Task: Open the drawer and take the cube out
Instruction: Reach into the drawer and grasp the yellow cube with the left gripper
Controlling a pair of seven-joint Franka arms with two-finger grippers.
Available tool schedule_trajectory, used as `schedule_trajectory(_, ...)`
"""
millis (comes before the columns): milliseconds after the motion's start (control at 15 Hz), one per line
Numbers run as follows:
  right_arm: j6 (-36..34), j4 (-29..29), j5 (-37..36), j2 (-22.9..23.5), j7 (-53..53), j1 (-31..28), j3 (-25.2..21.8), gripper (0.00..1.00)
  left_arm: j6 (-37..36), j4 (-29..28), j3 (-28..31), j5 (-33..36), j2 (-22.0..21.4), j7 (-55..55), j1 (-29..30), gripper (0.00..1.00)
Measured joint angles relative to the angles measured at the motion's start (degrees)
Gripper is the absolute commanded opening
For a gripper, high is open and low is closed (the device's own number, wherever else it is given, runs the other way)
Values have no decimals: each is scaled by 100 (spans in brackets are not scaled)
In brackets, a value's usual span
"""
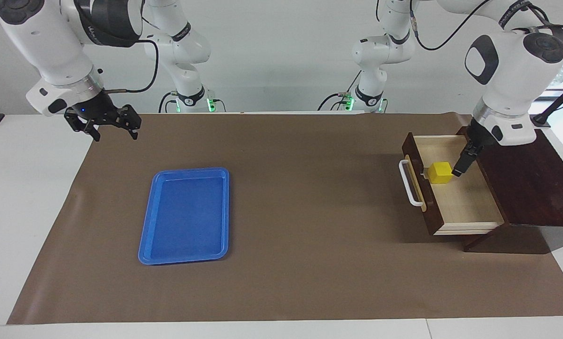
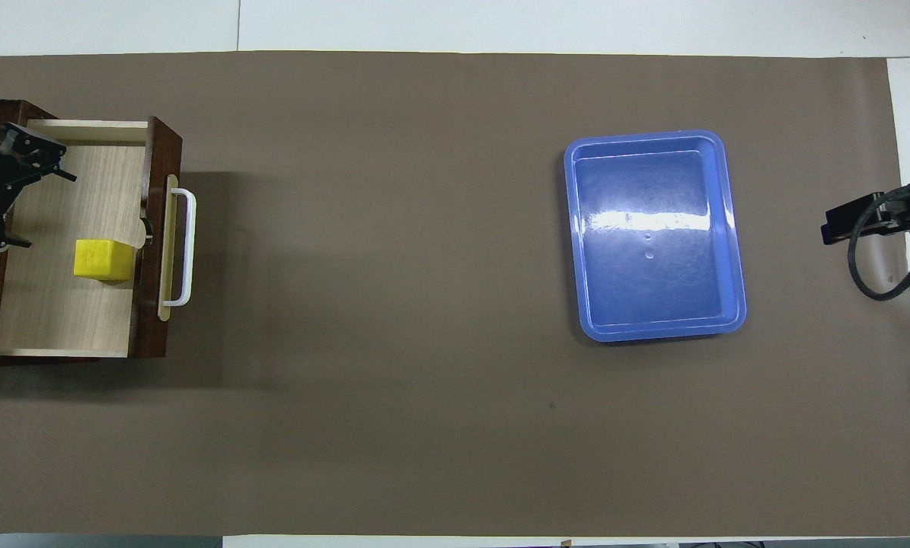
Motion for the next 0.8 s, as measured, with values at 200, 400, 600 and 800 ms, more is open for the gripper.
schedule_trajectory(200,0,0,0,0,0,0,0,100,966,-1055,-2,0,-337,-1150,178,100)
schedule_trajectory(400,0,0,0,0,0,0,0,100,1313,-1606,1,-2,-460,-2026,305,100)
schedule_trajectory(600,-1,-10,0,0,0,0,0,100,1428,-1810,-33,-2,-458,-2456,303,100)
schedule_trajectory(800,-2,-28,0,0,0,0,0,100,1548,-1975,-47,-2,-460,-2564,300,100)
